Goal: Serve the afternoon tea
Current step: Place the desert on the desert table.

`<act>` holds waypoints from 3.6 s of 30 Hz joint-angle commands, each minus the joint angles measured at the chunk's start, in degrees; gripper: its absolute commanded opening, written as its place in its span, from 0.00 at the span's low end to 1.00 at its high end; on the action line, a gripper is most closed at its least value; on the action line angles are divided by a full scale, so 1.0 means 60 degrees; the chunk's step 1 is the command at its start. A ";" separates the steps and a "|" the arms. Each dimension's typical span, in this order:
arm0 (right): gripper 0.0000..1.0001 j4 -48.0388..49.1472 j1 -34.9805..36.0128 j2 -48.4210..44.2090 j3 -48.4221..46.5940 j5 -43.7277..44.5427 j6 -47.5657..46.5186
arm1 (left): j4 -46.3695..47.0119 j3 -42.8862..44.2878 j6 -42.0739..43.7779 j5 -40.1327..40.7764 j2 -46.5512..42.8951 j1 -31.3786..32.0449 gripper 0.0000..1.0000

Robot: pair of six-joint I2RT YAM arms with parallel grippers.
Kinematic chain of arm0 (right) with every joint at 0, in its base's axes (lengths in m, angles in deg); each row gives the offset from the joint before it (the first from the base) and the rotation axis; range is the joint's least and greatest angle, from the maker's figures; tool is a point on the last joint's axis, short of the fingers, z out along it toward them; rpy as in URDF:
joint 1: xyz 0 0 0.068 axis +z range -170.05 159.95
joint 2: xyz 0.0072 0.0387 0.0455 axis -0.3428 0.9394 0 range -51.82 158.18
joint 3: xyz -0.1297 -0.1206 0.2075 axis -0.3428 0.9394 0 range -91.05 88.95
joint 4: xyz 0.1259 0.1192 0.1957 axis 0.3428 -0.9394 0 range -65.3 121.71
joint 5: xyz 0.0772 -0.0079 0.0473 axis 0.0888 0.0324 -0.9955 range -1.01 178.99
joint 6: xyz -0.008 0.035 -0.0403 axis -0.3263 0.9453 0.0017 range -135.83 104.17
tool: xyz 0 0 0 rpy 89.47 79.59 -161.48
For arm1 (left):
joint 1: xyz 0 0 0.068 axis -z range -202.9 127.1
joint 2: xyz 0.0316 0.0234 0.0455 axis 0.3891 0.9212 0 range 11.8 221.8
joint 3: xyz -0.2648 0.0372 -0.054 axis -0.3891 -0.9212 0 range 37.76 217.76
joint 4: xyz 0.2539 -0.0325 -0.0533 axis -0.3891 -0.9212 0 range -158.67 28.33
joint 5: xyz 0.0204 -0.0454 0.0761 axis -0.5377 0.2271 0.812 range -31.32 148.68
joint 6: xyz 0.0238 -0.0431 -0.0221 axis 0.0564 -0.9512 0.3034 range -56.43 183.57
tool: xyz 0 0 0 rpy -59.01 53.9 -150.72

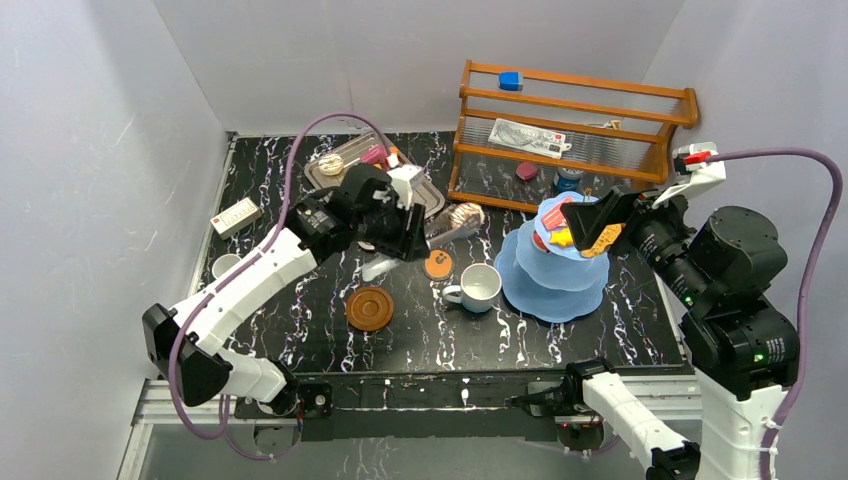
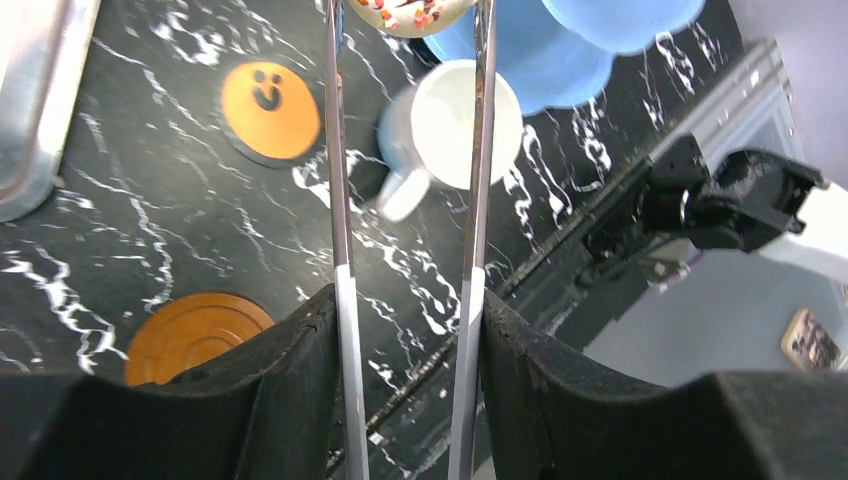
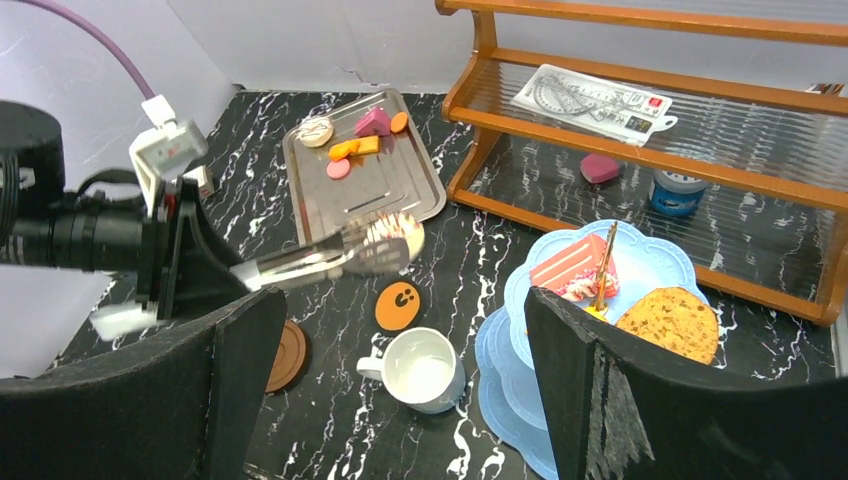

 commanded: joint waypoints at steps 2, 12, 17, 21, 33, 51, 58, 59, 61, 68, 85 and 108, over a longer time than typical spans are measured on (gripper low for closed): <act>0.99 0.0103 -0.0006 0.0036 -0.0459 0.0199 -0.0252 | -0.0152 -0.0001 -0.0460 0.0194 -0.0443 0.0918 0.35; 0.99 0.0096 -0.0002 -0.0044 -0.0463 0.0171 -0.0147 | -0.0140 0.0470 -0.0823 0.0732 0.0166 0.2770 0.34; 0.99 0.0124 -0.0011 -0.0114 -0.0449 0.0088 -0.0038 | 0.0088 0.0879 -0.0839 0.0841 0.0703 0.3390 0.34; 0.99 0.0140 -0.0010 -0.0174 -0.0406 0.0049 0.0055 | 0.0384 0.1142 -0.0807 0.0873 0.1159 0.3638 0.34; 0.98 0.0211 0.0003 -0.0310 -0.0311 -0.0008 0.0154 | 0.0813 0.2253 -0.0547 0.0885 0.2552 0.4069 0.34; 0.99 0.0423 0.0004 -0.0339 -0.0256 -0.0202 0.0249 | 0.1823 0.3183 -0.0385 0.1050 0.4116 0.4367 0.34; 0.99 0.0399 -0.0006 -0.0372 -0.0236 -0.0178 0.0249 | 0.2276 0.3380 -0.0309 0.1327 0.4435 0.4466 0.34; 0.99 0.0403 -0.0010 -0.0391 -0.0230 -0.0178 0.0247 | 0.2335 0.3373 -0.0292 0.1406 0.4464 0.4473 0.34; 0.99 0.0417 -0.0002 -0.0397 -0.0229 -0.0192 0.0248 | 0.2386 0.3379 -0.0264 0.1531 0.4511 0.4473 0.34; 0.99 0.0445 0.0002 -0.0354 -0.0304 -0.0236 0.0249 | 0.2560 0.3422 -0.0111 0.1906 0.4669 0.4473 0.34; 0.99 0.0506 0.0000 -0.0324 -0.0272 -0.0233 0.0193 | 0.3444 0.3595 0.0246 0.2590 0.5243 0.4488 0.34; 0.99 0.0660 -0.0002 -0.0373 -0.0162 -0.0275 0.0247 | 0.4201 0.3653 0.0569 0.3219 0.5885 0.4503 0.35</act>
